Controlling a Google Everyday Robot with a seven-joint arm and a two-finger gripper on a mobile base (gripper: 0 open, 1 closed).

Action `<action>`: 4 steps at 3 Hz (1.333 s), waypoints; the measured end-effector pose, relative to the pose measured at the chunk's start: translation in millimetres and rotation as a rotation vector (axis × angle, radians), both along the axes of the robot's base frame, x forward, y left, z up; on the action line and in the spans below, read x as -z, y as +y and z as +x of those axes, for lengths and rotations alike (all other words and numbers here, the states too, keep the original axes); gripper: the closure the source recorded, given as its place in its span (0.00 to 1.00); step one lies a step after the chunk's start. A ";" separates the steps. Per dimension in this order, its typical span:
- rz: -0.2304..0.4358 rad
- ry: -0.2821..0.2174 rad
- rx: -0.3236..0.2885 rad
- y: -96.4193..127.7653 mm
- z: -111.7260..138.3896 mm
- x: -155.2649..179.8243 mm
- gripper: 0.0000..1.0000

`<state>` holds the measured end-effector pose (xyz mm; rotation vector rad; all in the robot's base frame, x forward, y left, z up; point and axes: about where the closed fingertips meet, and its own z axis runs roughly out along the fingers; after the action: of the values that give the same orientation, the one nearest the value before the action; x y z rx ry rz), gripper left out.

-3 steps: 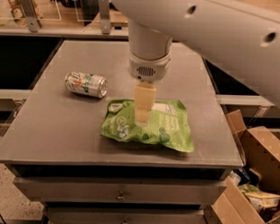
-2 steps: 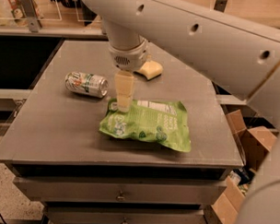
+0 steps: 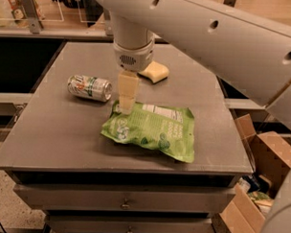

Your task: Place 7up can upright

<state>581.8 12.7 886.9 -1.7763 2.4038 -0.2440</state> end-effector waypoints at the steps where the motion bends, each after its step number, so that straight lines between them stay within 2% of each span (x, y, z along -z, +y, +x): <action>1: 0.043 0.001 -0.036 15.4 -0.5 -1.0 0.00; 2: 0.050 -0.004 -0.056 29.2 1.4 -2.6 0.00; 4: 0.036 0.019 -0.074 58.8 12.8 10.2 0.00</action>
Offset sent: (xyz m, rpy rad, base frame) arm 0.0004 0.0424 0.0039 0.0394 0.0075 0.0748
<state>594.7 71.5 876.7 -1.8548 2.3338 -0.1749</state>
